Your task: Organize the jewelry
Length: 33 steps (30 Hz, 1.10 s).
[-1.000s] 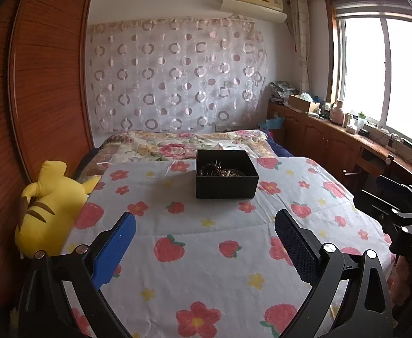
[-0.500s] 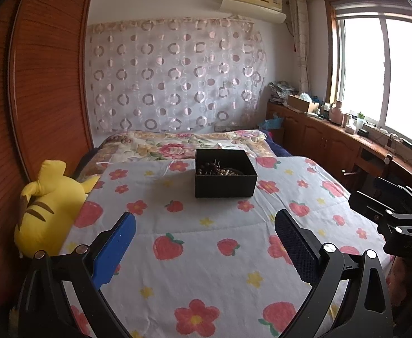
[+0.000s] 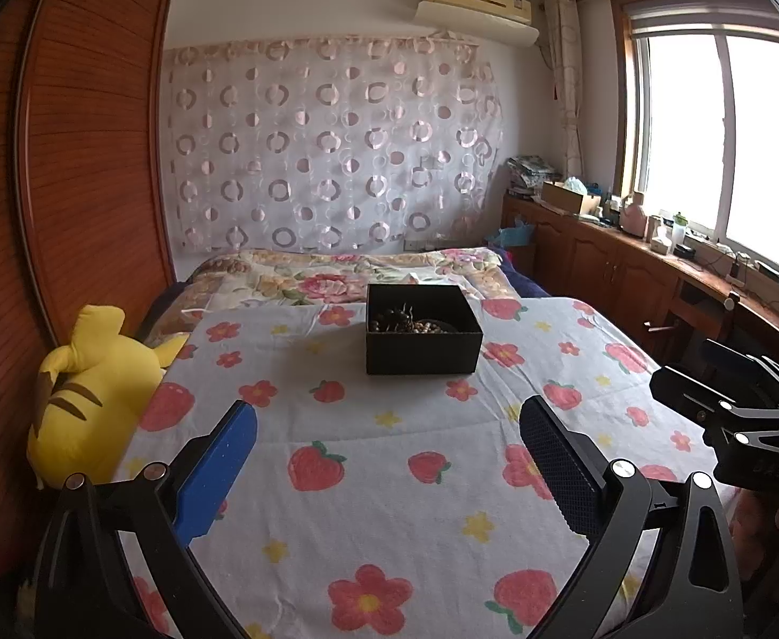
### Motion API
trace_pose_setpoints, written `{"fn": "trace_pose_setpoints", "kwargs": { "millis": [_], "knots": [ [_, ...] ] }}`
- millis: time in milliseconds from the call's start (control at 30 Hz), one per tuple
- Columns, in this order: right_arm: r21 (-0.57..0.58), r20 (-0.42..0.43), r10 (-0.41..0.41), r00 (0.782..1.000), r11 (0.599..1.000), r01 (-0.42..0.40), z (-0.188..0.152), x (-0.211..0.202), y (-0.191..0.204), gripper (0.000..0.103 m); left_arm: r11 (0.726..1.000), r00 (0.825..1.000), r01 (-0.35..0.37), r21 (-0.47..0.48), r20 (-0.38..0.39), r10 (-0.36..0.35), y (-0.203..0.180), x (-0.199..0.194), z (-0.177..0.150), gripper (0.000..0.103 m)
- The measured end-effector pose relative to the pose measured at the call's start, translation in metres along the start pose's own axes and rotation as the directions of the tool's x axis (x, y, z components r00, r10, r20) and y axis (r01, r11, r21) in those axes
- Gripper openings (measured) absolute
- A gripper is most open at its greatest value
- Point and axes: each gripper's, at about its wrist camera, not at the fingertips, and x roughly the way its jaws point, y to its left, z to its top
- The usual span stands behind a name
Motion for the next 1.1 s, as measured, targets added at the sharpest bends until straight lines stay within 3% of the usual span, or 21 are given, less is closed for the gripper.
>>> {"fn": "trace_pose_setpoints", "kwargs": {
  "millis": [1100],
  "knots": [
    [0.002, 0.0, 0.001, 1.0, 1.0, -0.001, 0.001, 0.0, -0.001, 0.101, 1.0, 1.0, -0.013, -0.013, 0.023, 0.013, -0.007, -0.01, 0.008, 0.095]
  ]
}}
